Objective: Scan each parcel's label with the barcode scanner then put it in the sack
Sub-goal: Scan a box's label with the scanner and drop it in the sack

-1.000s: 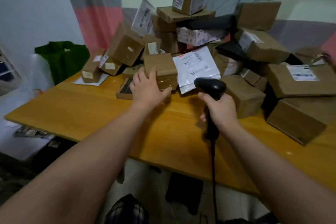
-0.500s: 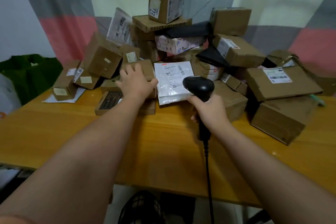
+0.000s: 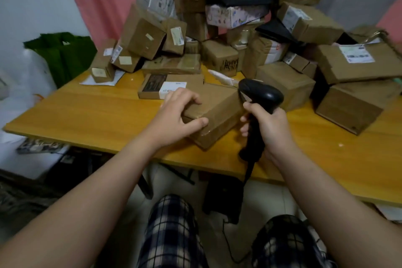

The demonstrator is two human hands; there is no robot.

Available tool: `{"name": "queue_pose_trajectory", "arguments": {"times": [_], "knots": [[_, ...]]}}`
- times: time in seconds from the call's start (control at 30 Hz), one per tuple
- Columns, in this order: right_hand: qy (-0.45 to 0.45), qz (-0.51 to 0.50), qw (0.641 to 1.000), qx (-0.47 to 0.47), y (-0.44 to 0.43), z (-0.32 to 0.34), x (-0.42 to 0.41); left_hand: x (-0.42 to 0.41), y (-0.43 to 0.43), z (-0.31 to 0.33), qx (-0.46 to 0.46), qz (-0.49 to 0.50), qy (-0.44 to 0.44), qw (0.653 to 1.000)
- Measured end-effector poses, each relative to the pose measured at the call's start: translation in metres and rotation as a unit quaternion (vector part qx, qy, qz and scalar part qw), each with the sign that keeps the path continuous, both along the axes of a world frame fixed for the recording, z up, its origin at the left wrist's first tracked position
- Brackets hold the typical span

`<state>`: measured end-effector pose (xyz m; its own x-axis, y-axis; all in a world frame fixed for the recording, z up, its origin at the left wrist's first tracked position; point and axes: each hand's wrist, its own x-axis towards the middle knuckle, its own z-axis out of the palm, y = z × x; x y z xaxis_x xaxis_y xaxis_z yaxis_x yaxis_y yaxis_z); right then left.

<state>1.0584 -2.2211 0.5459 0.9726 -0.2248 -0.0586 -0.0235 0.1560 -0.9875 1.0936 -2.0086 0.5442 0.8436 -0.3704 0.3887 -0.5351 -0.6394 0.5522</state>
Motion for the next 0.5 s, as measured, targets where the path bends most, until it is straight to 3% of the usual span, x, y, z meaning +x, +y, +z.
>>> {"name": "queue_pose_trajectory", "arguments": {"times": [0.07, 0.13, 0.2, 0.27, 0.33, 0.43, 0.5], "knots": [[0.002, -0.005, 1.0, -0.002, -0.003, -0.005, -0.006, 0.0, 0.005, -0.001, 0.001, 0.003, 0.006, 1.0], [0.005, -0.014, 1.0, -0.012, -0.004, -0.009, -0.01, 0.0, 0.006, 0.006, -0.069, 0.017, 0.046, 0.996], [-0.001, -0.024, 1.0, -0.013, -0.004, -0.012, -0.013, -0.002, 0.003, 0.012, -0.192, 0.028, 0.139, 0.971], [-0.008, -0.033, 0.999, -0.014, -0.003, -0.014, -0.014, -0.002, 0.002, 0.01, -0.239, 0.052, 0.219, 0.945], [-0.016, -0.034, 0.999, -0.022, -0.002, -0.014, -0.014, 0.0, 0.004, 0.004, -0.198, 0.098, 0.185, 0.958], [-0.015, -0.038, 0.999, -0.027, 0.002, -0.015, -0.013, -0.002, 0.004, 0.009, -0.125, 0.153, 0.041, 0.979], [-0.018, -0.039, 0.999, -0.03, 0.005, -0.014, -0.013, -0.006, -0.004, 0.02, -0.063, 0.145, 0.03, 0.987]]}}
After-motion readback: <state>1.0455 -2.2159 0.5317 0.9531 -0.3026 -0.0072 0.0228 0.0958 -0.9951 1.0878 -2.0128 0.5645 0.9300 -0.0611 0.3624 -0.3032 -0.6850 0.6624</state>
